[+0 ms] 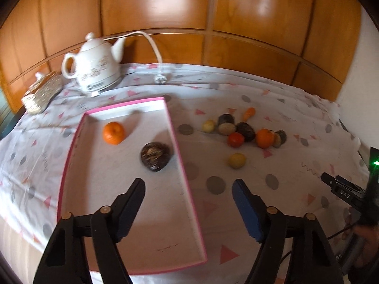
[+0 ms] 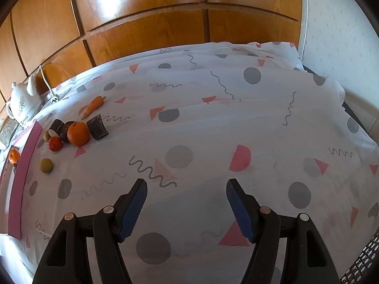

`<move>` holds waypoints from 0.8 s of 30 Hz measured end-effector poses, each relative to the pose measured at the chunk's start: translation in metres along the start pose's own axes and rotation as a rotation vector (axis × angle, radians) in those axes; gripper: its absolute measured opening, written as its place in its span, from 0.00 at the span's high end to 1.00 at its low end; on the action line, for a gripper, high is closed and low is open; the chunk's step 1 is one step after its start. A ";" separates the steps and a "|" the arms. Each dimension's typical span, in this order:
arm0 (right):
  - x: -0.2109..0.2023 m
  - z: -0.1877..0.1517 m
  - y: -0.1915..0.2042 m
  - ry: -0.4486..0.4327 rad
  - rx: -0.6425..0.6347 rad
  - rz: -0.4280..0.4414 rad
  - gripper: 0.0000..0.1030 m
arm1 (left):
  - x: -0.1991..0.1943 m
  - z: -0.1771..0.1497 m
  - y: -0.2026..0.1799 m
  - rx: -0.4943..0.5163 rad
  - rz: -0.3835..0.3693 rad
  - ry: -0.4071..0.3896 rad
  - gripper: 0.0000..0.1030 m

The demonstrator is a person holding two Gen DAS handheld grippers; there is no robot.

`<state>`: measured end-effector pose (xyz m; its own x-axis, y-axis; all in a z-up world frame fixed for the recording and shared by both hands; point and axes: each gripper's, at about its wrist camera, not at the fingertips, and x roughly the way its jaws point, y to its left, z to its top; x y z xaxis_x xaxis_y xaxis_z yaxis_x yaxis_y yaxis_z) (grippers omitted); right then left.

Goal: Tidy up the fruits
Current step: 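Move the left gripper toward the small yellow fruit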

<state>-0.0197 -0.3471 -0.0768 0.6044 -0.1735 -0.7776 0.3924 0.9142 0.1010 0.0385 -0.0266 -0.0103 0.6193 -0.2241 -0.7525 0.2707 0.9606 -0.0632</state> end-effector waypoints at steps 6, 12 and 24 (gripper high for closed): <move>-0.001 0.001 -0.010 -0.008 0.030 -0.021 0.32 | 0.016 0.017 -0.008 0.043 -0.074 0.055 0.40; 0.001 0.002 -0.020 -0.004 0.059 -0.040 0.32 | 0.040 0.037 -0.016 0.107 -0.092 0.092 0.59; 0.005 0.003 -0.027 0.003 0.066 -0.042 0.32 | 0.098 0.074 -0.030 0.182 -0.109 0.183 0.80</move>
<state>-0.0257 -0.3736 -0.0814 0.5841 -0.2102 -0.7840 0.4627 0.8798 0.1088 0.1458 -0.0899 -0.0339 0.4405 -0.2747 -0.8547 0.4667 0.8833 -0.0434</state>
